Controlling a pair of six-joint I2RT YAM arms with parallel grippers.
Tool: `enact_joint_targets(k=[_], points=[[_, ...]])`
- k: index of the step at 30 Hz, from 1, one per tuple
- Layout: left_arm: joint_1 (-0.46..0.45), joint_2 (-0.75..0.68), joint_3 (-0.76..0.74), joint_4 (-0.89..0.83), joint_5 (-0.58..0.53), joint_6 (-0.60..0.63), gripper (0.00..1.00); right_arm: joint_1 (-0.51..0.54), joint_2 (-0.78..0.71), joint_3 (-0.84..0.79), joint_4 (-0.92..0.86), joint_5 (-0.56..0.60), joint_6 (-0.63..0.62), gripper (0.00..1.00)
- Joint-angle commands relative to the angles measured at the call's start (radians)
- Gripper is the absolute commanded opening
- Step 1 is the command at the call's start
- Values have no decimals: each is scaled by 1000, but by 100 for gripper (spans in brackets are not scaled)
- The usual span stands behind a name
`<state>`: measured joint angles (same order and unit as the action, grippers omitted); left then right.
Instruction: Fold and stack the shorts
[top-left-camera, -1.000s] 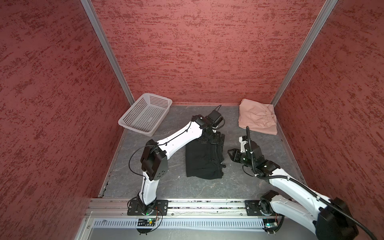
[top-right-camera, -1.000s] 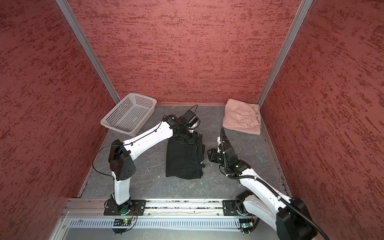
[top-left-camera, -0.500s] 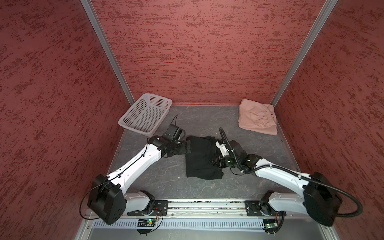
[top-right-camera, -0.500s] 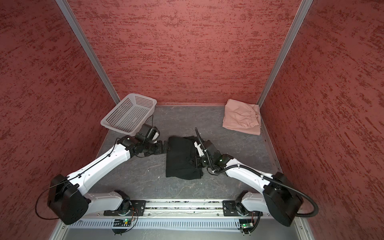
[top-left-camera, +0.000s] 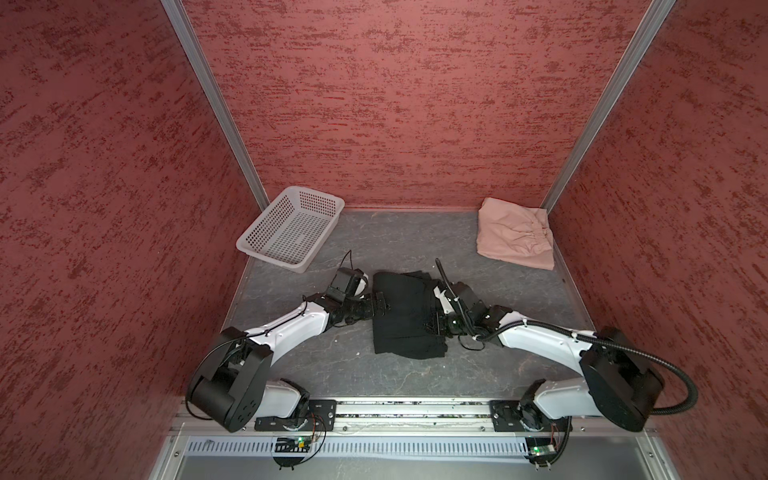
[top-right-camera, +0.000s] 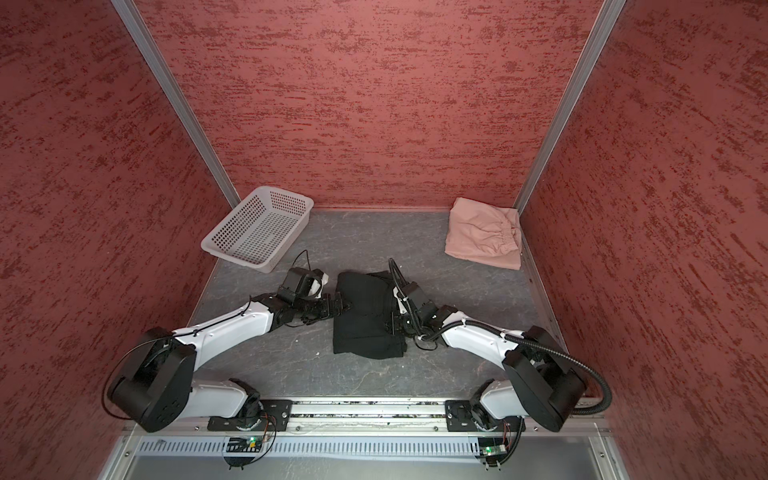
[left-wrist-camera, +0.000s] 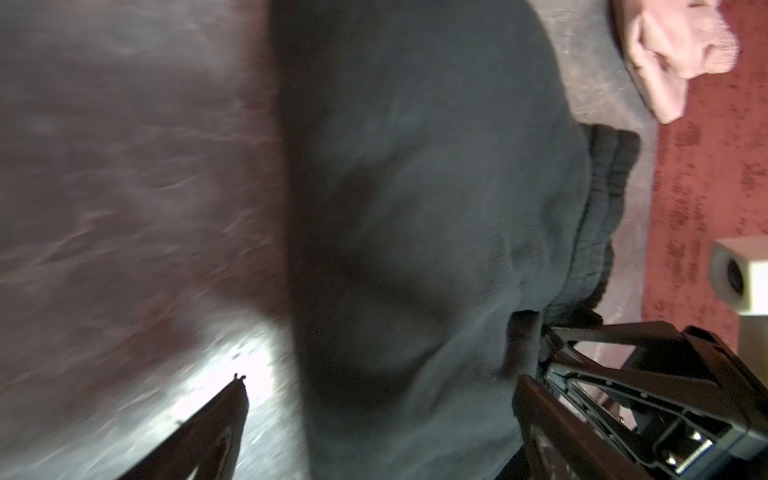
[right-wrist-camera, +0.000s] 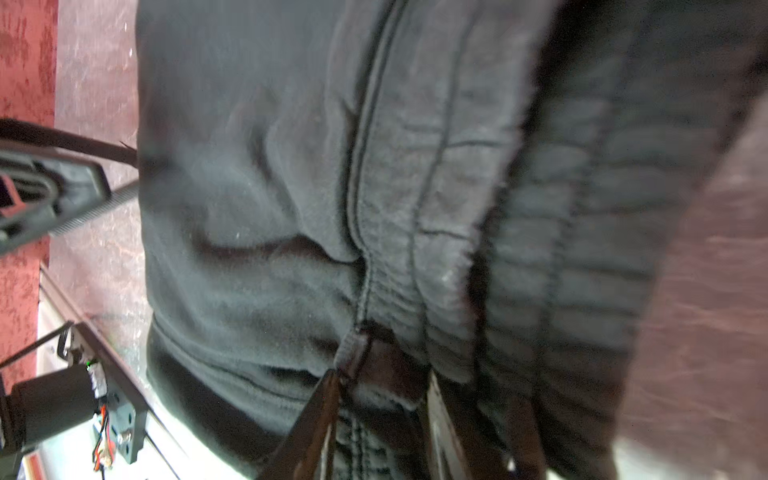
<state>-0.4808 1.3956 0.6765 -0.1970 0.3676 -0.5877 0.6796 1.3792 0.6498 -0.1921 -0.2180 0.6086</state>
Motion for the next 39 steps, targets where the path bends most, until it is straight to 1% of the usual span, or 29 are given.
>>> enact_joint_targets(k=[1, 5, 9, 11, 14, 15, 17, 19, 21, 24, 28, 30, 31, 34, 36, 39], points=[[-15, 35, -5, 115, 71, 9, 99, -49, -6, -31, -22, 26, 26, 40], [-17, 41, 11, 13, 56, 19, 99, -54, -19, -33, 23, -11, 44, 42], [-17, 19, -25, 19, 46, 15, 99, -66, -16, -33, 17, -3, 45, 43], [-21, 33, -35, 51, 63, 19, 99, -109, -10, -54, 36, -12, 47, 45], [-42, 73, -25, 80, 94, 36, 99, -187, 4, -81, 112, -40, 60, 48], [-49, 84, -11, 64, 93, 46, 99, -204, 23, -67, 119, -37, 47, 48], [-51, 83, 20, 13, 90, 69, 99, -212, 92, 12, 58, 12, -20, 50], [-36, 49, 61, -57, 65, 88, 99, -212, 186, 133, -36, 41, -121, 56], [-13, 8, 110, -121, 51, 115, 99, -212, 229, 212, -67, 45, -177, 58], [11, -11, 202, -184, 10, 190, 100, -213, 215, 272, -38, 22, -196, 59], [41, 80, 316, -214, 4, 258, 99, -215, 146, 302, -61, 8, -190, 61], [41, 127, 364, -246, 2, 257, 99, -216, 93, 289, -89, 14, -195, 65], [38, 143, 375, -260, 0, 248, 99, -219, 56, 281, -104, 19, -202, 68], [35, 160, 360, -294, 1, 194, 99, -256, 8, 286, -168, 15, -243, 78], [24, 141, 313, -307, 1, 155, 99, -307, 22, 304, -208, -1, -279, 80], [-5, 80, 216, -281, -6, 99, 99, -375, 91, 319, -215, -88, -333, 86]])
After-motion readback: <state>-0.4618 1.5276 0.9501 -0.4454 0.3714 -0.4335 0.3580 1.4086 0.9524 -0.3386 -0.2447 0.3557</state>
